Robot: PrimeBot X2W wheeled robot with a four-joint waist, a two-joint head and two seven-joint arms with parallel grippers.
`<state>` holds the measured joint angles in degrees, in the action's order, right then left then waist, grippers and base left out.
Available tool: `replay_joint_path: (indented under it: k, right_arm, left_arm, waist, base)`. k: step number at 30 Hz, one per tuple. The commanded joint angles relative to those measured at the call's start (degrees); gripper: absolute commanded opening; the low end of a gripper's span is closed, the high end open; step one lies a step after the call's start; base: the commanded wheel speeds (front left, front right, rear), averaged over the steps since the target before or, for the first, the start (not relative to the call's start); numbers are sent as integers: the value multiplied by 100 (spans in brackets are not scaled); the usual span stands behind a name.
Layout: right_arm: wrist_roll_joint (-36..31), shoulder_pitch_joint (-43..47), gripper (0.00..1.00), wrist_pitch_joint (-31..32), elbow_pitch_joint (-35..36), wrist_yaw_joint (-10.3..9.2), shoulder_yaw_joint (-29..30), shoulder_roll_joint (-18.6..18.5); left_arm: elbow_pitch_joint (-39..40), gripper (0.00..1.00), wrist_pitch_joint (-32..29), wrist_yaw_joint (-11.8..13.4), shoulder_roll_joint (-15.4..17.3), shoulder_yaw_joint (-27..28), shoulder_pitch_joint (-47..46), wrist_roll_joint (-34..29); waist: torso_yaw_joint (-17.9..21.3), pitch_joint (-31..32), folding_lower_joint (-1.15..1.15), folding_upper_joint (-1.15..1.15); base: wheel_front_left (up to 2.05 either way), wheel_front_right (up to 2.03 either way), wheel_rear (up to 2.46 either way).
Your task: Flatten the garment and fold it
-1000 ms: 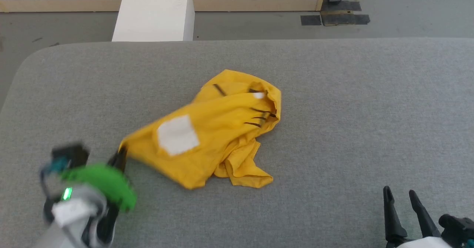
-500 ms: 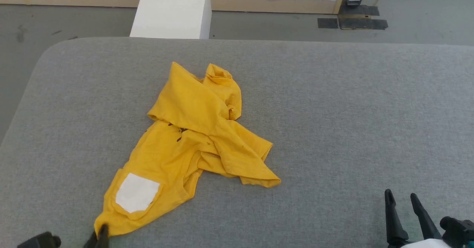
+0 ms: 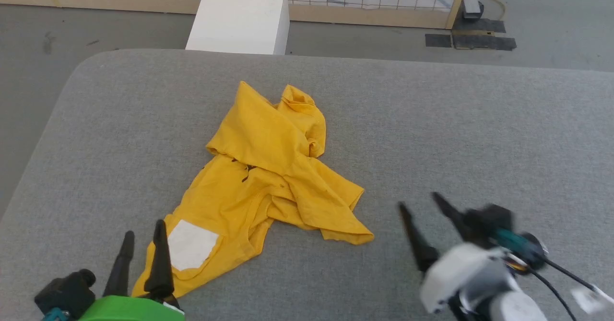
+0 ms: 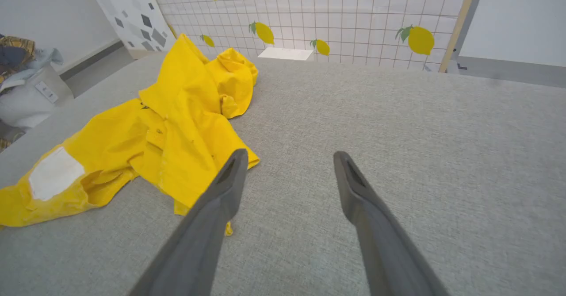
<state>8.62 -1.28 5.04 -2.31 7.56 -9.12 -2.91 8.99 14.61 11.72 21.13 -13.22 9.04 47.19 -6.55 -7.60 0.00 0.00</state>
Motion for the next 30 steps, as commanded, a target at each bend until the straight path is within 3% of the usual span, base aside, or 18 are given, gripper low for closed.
replay_joint_path:
  k: [1, 5, 9, 14, 18, 19, 21, 22, 26, 30]
  right_arm:
    - [-108, -238, 100, 387, -38, -8, -217, 3]
    - [-215, -810, 100, 1737, -336, -8, -927, -93]
    - [36, -1369, 100, 2595, -640, -8, -1450, -510]
    - [126, -1580, 100, 2768, -1078, -8, -1739, -725]
    - [293, -1549, 100, 2932, -1393, -8, -1913, -673]
    - [334, -1542, 58, 2934, -1435, -8, -1902, -635]
    - [237, -1593, 10, 2811, -1476, -8, -1946, -647]
    - [212, -1608, 0, 2736, -1512, -8, -1921, -637]
    - [56, -1710, 0, 2351, -1770, -8, -1707, -549]
    - [191, -1898, 0, 1993, -1889, -8, -1070, -269]
  left_arm:
    - [-73, 100, 37, -99, -97, 45, 9, -133]
    - [-268, 100, 38, -305, -319, 141, -13, -331]
    - [-466, 100, 38, -493, -488, 252, -75, -433]
    - [-626, 100, 38, -625, -615, 288, -116, -478]
    - [-712, 100, 39, -687, -679, 328, -137, -496]
    - [-723, 100, 39, -698, -692, 348, -139, -500]
    - [-741, 100, 39, -720, -709, 375, -152, -513]
    - [-751, 100, 39, -729, -715, 384, -157, -518]
    - [-799, 100, 39, -760, -737, 440, -175, -517]
    - [-823, 100, 34, -811, -709, 440, -183, -516]
  waist:
    - [-53, -9, 0, 0]
    - [-205, -23, 0, 0]
    - [-446, -63, 0, 0]
    - [-664, -90, 0, 0]
    - [-773, -94, 0, 0]
    - [-784, -100, 0, 0]
    - [-795, -111, 0, 0]
    - [-792, -114, 0, 0]
    - [-697, -113, 0, 0]
    - [-459, -116, 0, 0]
  base:
    - [0, 0, 0]
    - [0, 0, 0]
    - [0, 0, 0]
    - [0, 0, 0]
    - [0, 0, 0]
    - [0, 0, 0]
    - [0, 0, 0]
    - [0, 0, 0]
    - [0, 0, 0]
    - [0, 0, 0]
